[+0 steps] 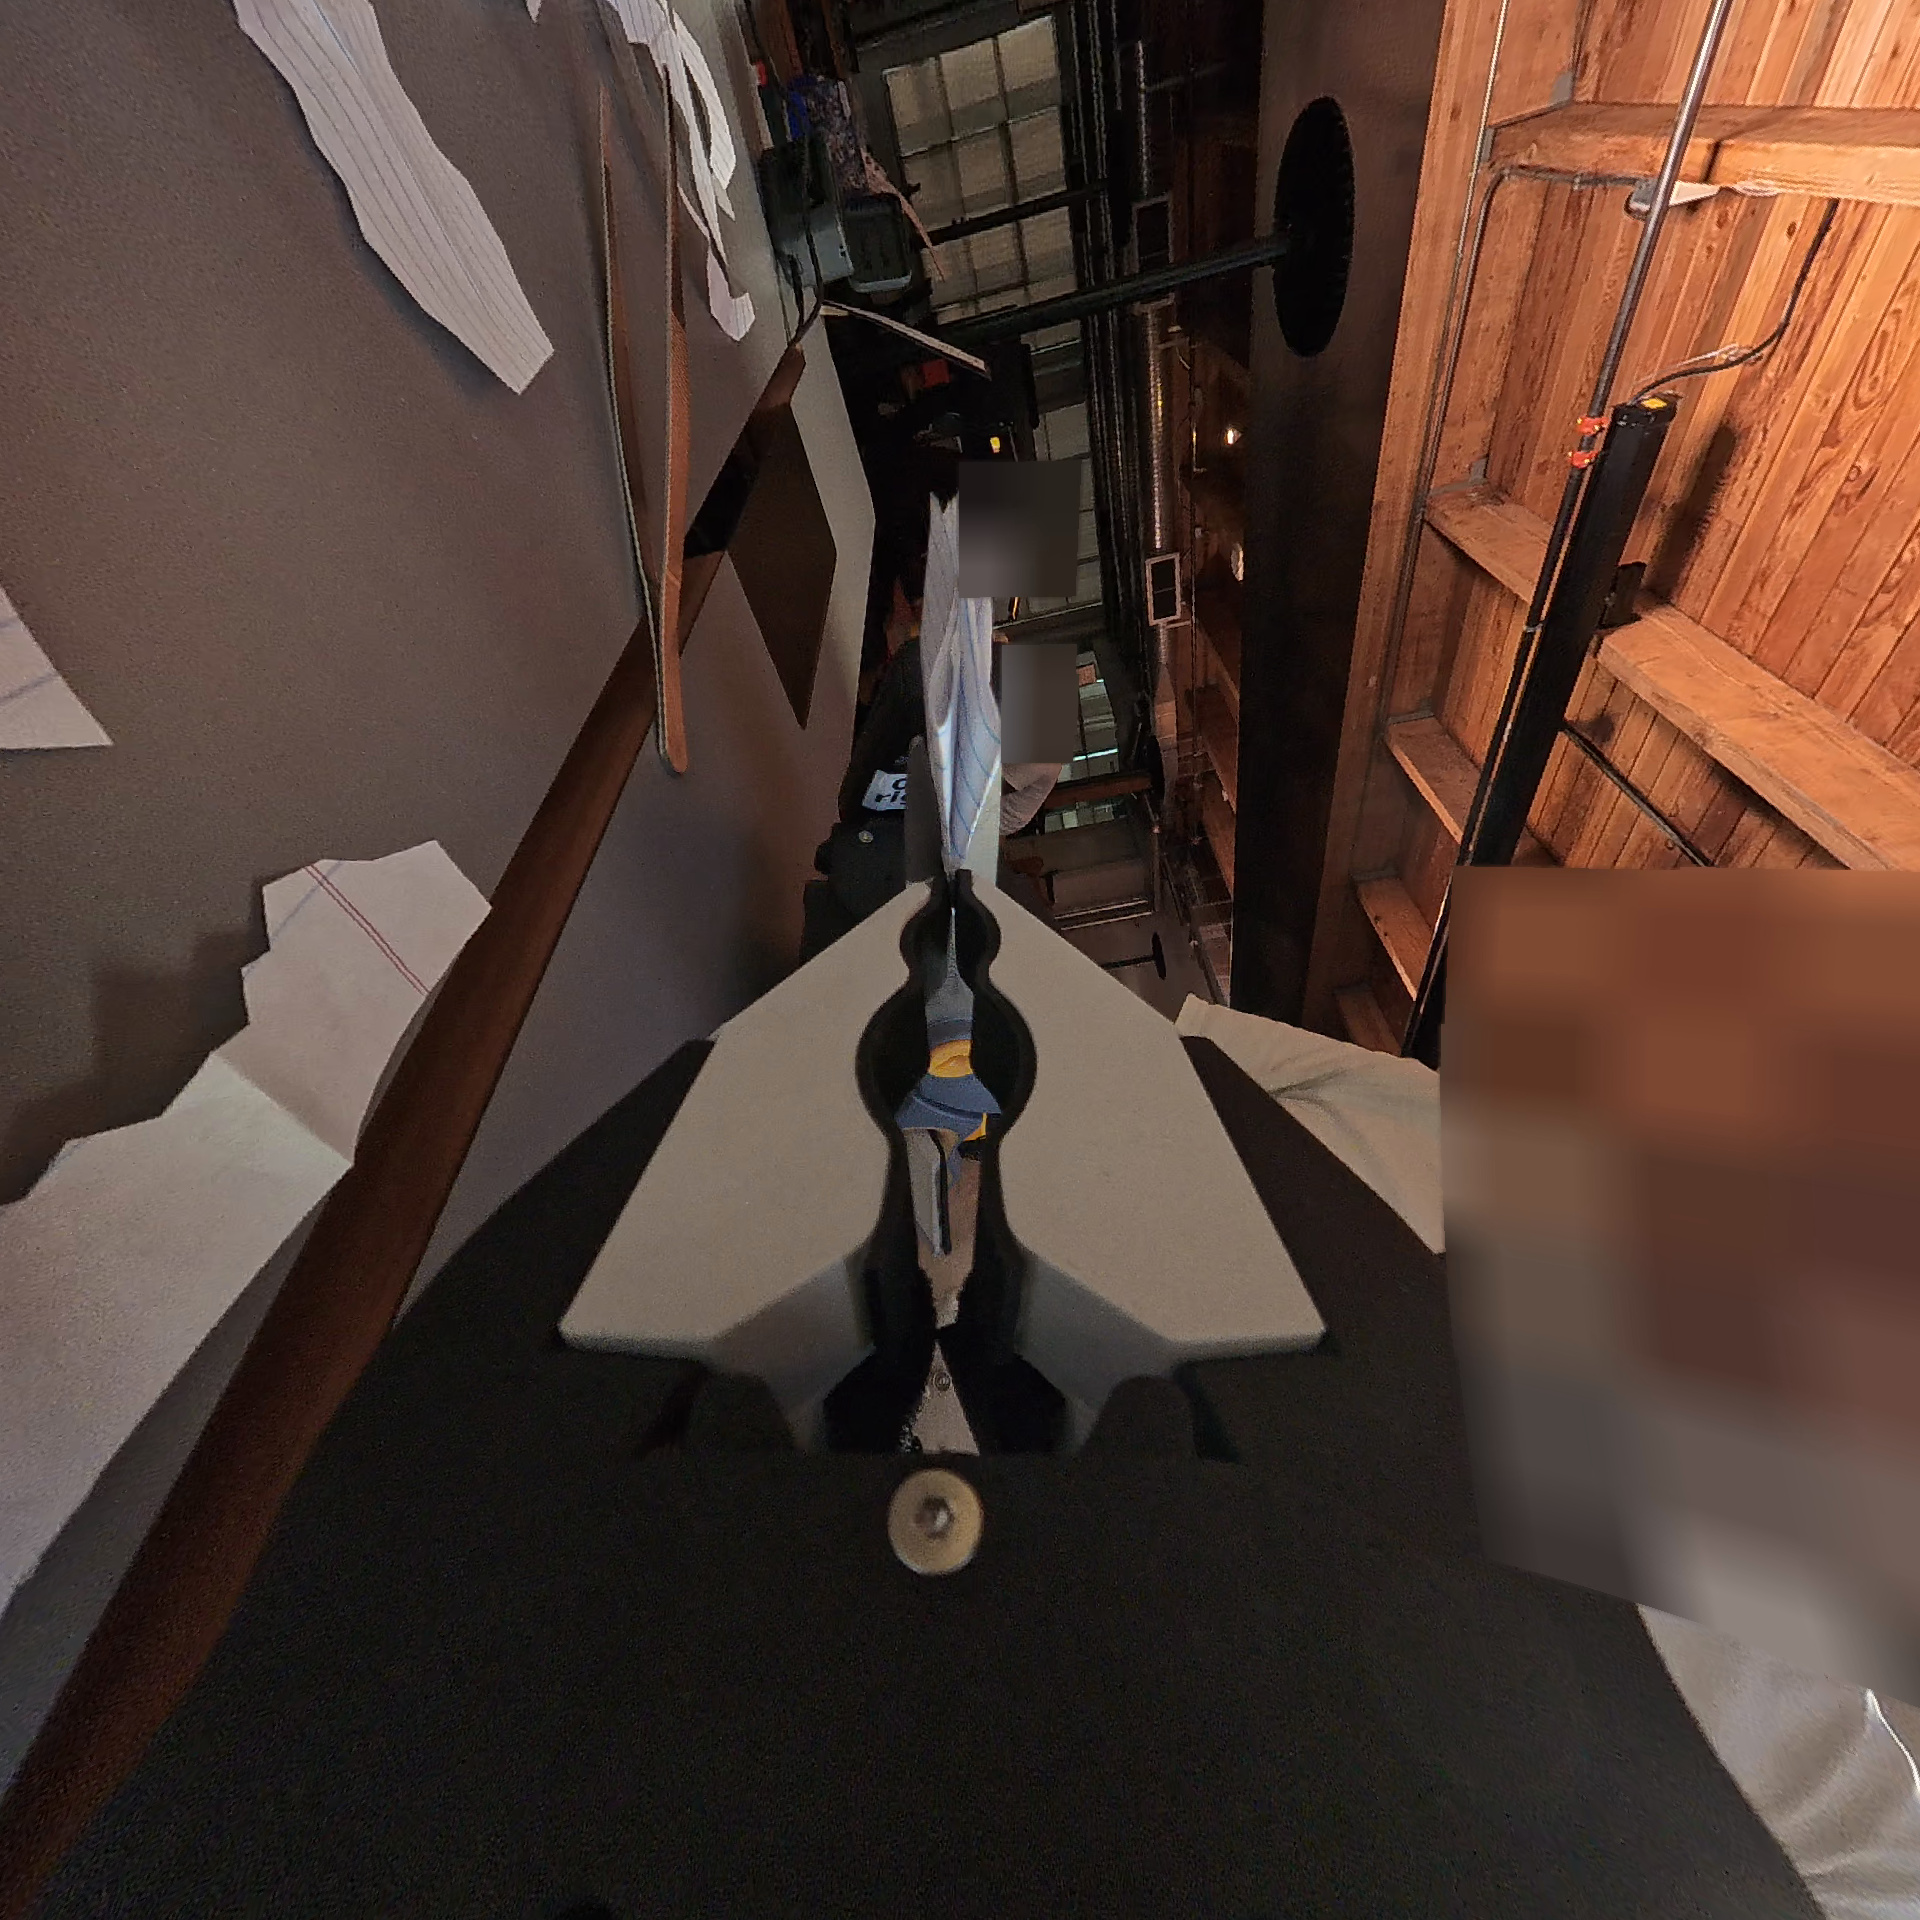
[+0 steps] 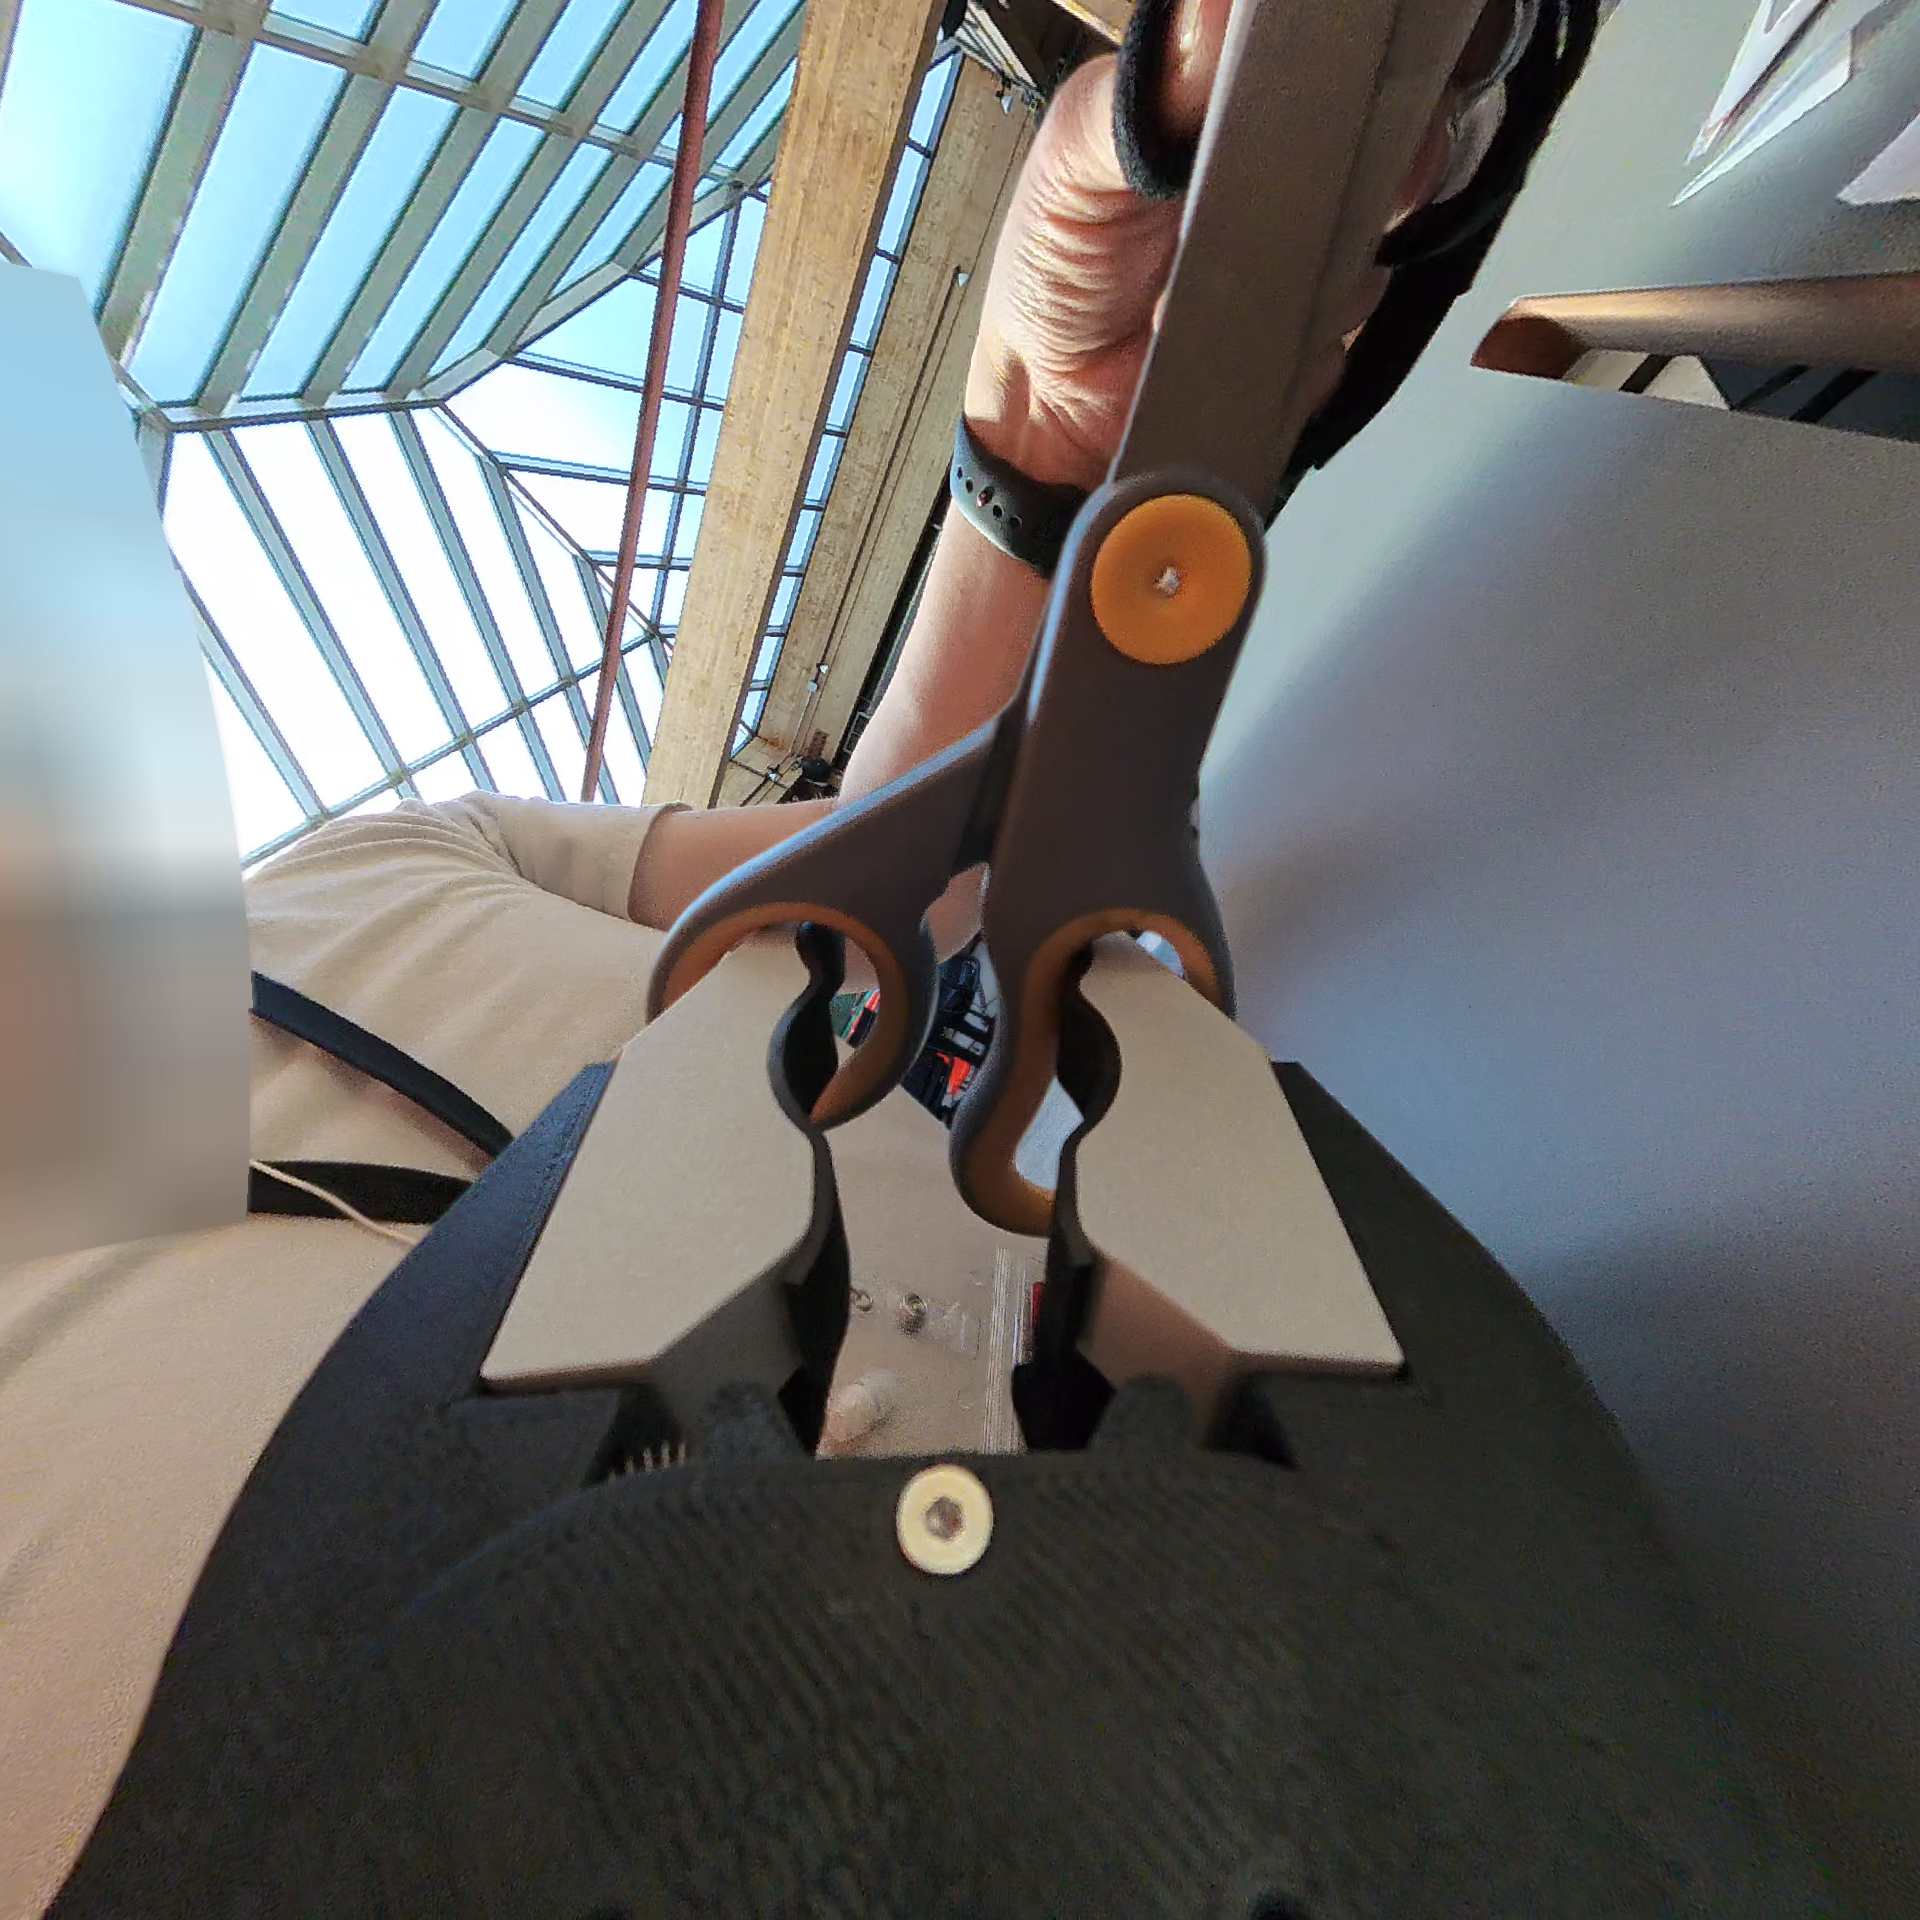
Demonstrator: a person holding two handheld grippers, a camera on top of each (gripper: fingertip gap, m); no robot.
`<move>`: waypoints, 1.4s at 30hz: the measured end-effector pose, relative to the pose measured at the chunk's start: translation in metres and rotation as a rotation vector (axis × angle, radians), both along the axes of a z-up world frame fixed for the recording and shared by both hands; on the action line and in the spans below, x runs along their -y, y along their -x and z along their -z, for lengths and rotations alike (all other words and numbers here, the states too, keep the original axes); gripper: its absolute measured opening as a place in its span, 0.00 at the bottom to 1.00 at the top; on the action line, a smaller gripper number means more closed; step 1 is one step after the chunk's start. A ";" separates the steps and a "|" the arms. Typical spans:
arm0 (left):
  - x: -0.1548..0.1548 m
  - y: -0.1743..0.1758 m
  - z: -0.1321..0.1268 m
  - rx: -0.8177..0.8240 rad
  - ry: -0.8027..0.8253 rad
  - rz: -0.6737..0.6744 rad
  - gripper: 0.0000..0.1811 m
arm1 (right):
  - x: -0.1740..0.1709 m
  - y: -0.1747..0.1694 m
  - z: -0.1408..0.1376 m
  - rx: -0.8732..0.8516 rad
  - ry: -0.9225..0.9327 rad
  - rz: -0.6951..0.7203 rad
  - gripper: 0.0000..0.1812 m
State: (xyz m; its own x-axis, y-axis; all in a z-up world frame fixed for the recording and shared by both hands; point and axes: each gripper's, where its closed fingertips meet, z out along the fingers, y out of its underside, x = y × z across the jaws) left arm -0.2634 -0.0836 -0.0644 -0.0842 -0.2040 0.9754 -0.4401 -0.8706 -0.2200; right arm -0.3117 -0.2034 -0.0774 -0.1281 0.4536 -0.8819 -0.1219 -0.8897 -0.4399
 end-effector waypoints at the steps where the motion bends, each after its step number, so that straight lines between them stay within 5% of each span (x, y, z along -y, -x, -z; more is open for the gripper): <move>1: -0.001 0.001 -0.002 0.005 -0.002 -0.006 0.00 | 0.000 -0.002 -0.002 -0.014 -0.003 0.000 0.21; 11: -0.022 0.000 0.005 0.006 0.032 -0.060 0.00 | -0.021 -0.004 0.011 0.089 -0.029 0.012 0.14; 24: -0.027 -0.011 0.022 0.030 0.079 0.114 0.00 | -0.029 0.005 0.032 0.215 0.016 0.063 0.14; 42: -0.027 -0.005 0.018 0.046 0.102 0.117 0.00 | -0.027 0.002 0.021 0.123 0.050 0.014 0.15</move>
